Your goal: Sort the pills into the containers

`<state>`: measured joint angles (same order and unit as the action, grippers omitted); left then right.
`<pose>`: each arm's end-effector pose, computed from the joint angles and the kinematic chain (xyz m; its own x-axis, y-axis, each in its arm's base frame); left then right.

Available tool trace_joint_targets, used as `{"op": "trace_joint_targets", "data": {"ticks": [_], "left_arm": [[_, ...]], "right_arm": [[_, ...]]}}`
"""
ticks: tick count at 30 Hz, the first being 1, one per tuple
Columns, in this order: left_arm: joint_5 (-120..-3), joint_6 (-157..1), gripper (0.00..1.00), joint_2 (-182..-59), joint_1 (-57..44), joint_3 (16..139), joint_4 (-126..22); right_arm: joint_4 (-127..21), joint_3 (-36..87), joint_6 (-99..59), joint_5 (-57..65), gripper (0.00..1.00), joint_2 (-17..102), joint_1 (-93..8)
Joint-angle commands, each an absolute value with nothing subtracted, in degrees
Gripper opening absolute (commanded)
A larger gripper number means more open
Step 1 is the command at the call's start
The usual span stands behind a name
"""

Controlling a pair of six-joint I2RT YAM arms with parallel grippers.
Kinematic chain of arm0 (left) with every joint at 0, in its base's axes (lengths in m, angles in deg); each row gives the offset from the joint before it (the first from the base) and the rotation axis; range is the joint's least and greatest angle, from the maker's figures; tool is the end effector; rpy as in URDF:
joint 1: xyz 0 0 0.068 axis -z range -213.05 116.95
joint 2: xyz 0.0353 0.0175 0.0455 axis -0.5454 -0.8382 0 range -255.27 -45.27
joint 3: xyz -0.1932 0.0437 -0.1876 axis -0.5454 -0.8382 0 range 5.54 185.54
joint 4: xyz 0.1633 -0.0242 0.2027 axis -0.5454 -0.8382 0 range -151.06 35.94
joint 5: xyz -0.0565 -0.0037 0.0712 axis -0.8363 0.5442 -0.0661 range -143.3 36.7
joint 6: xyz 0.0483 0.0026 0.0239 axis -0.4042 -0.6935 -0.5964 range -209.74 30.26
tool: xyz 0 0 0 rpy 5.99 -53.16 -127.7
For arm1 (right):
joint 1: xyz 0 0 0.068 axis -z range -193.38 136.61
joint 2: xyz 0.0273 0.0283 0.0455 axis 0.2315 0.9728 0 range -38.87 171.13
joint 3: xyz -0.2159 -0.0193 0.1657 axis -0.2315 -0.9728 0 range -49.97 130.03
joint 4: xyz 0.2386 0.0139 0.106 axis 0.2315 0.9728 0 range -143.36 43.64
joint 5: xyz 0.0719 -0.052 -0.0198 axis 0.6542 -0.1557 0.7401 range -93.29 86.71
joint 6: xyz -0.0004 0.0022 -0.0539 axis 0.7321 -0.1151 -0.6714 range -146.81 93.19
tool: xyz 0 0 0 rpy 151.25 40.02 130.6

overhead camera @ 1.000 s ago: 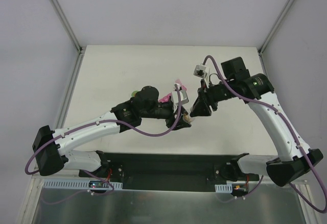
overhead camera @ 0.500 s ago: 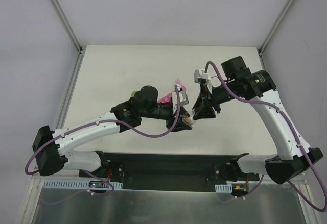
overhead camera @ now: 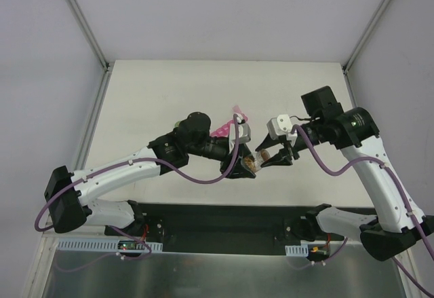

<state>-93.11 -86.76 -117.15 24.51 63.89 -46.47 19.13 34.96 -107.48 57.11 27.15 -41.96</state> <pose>0.1369 -0.2577 0.3549 -0.1070 0.0937 -0.9898 0.9856 -0.1208 -0.1180 0.1428 0.1130 0.4172 0.5659 -0.2467 -0.7867 -0.8091 -0.3496 -0.4724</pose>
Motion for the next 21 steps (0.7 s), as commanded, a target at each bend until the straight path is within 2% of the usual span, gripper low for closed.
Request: {"op": "trace_joint_targets", "data": {"ticks": [1,10,14,18,21], "left_arm": [[-95.2,-86.1,0.0,-117.2,24.0,65.6,-44.8],[-95.5,-85.9,0.0,-116.6,23.0,64.0,-44.9],[-95.9,-85.4,0.0,-117.3,22.9,64.6,-44.8],[-98.6,-83.9,0.0,-118.4,22.9,66.1,-44.4],[-101.5,-81.6,0.0,-120.0,22.9,67.7,-43.4]], "right_arm": [[19.0,37.3,-112.0,59.9,0.25,26.4,-41.1],[24.5,40.6,-115.8,61.0,0.25,26.2,-39.0],[25.0,38.5,-117.2,62.3,0.27,26.7,-39.1],[25.5,35.1,-120.9,61.5,0.33,27.9,-40.2],[25.6,34.1,-124.1,60.0,0.33,28.5,-41.3]]}}
